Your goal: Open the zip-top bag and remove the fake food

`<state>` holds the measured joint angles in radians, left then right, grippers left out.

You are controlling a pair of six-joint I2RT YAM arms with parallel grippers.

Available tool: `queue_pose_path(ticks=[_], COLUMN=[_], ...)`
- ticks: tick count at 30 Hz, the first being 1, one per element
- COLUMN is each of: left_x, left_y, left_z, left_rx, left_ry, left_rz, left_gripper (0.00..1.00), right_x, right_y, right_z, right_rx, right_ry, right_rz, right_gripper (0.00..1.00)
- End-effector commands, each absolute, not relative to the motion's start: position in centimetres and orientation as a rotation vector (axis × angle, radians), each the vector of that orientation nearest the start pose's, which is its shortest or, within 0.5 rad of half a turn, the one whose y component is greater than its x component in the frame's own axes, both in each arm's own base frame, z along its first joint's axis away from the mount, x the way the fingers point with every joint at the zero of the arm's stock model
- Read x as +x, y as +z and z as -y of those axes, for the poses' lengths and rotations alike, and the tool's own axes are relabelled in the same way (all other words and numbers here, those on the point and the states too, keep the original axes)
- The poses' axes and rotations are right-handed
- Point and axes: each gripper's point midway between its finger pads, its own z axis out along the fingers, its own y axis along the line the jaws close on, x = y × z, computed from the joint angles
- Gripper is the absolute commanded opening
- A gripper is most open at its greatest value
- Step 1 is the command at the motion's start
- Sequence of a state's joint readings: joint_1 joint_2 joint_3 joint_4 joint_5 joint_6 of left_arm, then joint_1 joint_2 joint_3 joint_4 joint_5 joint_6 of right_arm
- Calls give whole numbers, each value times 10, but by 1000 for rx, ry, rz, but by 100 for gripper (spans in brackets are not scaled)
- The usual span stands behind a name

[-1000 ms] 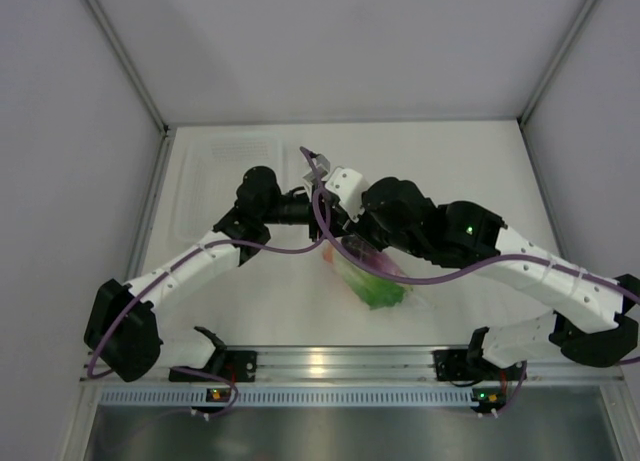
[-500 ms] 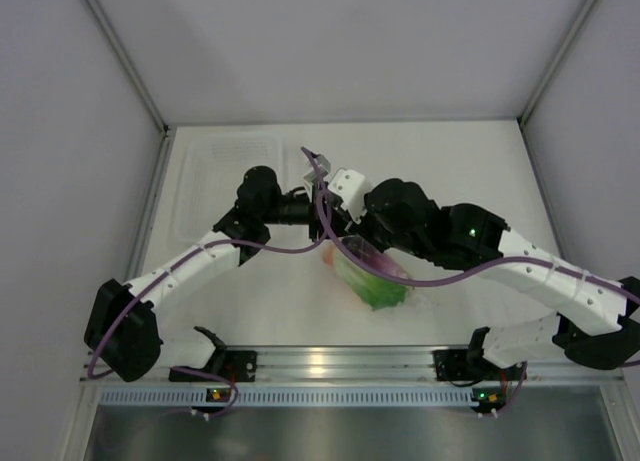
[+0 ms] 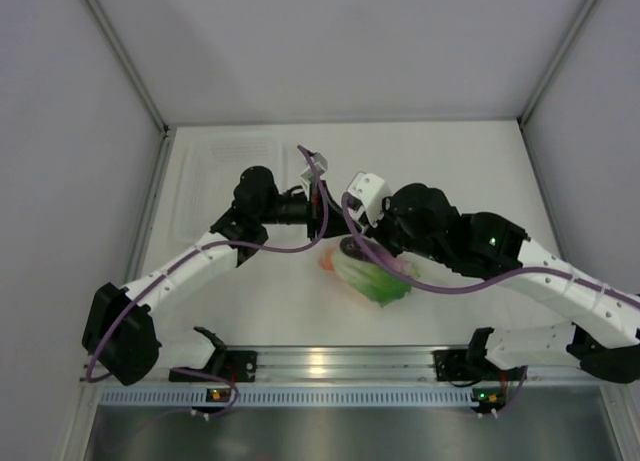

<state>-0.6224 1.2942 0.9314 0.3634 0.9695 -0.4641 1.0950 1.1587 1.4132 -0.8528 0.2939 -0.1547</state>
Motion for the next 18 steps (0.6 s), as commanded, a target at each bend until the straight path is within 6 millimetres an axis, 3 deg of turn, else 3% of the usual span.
queue_pose_path(ticks=[1,9,18], left_x=[206,257,277], left_y=[350,358,363], left_z=[322,289,265], left_rx=[923,627,466], left_ry=[-1506,-1410,-1377], left_rz=[-1389,-1481,-1510], left_gripper=[0,0,0], right_x=[191,169,152], right_y=[309,284,263], right_z=[-242,-228,-212], right_rx=[-1088,-1130,-1112], right_ry=[261,324,373], right_rz=[-1838,-1889,-1927], right_gripper=[0,0,0])
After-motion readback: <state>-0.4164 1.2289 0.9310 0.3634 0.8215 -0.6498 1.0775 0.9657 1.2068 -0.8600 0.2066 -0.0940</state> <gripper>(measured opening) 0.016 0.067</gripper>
